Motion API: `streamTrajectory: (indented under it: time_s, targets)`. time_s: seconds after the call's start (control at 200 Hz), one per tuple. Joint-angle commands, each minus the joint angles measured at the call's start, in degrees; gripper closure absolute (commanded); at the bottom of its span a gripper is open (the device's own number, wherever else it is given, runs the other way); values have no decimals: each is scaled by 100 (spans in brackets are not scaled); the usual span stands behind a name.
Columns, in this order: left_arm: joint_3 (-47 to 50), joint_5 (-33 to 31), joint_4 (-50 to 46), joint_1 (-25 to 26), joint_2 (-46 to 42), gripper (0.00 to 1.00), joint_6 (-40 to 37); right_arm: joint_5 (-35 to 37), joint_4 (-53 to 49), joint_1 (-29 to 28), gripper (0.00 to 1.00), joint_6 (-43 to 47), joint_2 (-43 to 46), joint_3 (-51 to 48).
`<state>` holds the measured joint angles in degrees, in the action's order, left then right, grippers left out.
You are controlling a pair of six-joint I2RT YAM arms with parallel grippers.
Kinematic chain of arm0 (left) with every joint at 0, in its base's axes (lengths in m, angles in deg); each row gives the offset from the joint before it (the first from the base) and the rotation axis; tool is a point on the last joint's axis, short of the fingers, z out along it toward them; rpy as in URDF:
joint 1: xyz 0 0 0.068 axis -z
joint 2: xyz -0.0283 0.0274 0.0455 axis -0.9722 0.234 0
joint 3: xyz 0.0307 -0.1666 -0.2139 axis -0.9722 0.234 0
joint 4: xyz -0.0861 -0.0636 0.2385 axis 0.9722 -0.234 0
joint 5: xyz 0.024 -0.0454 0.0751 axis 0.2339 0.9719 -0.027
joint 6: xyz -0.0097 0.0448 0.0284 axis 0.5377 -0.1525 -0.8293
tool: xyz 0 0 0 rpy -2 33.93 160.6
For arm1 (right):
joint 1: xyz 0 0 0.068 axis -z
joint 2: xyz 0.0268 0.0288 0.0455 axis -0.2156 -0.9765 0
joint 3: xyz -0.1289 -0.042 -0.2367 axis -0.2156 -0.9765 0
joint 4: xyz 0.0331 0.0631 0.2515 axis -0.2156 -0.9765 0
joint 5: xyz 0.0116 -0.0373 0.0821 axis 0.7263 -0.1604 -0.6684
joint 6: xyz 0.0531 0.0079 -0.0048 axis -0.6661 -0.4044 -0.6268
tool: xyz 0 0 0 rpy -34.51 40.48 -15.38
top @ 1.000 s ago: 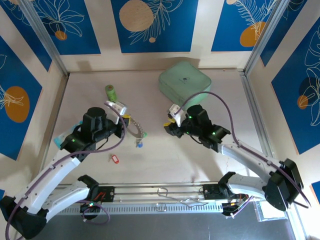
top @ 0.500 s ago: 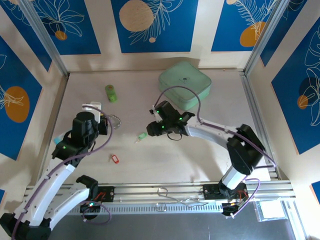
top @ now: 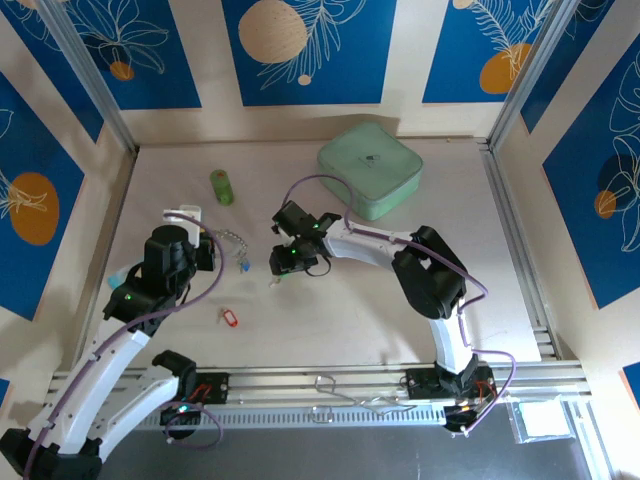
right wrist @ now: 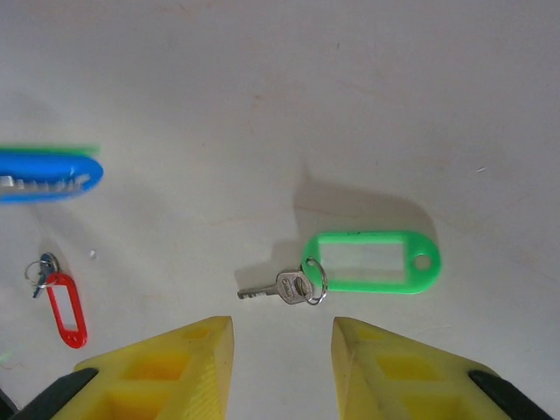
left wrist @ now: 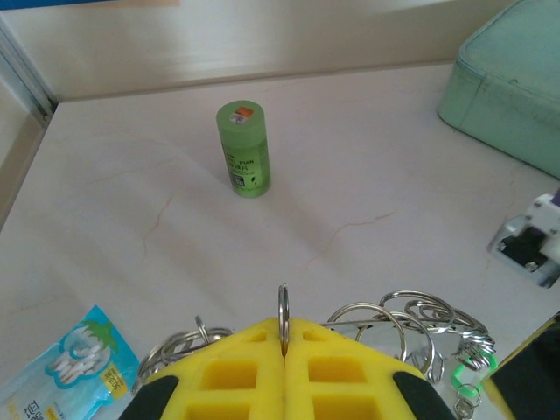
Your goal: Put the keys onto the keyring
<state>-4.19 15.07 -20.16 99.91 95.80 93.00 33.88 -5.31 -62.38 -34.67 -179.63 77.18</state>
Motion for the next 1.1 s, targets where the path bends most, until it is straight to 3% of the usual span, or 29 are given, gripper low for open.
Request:
streamTrajectory:
  time_s: [0.0, 0.905, 1.095]
  targets:
    - [34, 159, 299, -52, -79, 100, 39, -10, -569, -59, 65, -119, -230, 368]
    - [135, 294, 486, -59, -74, 100, 4, -24, -1159, -173, 74, 11, -1071, 1249]
    - [135, 306, 527, -54, -75, 100, -8, 68, -1257, -175, 82, 63, -1119, 1344]
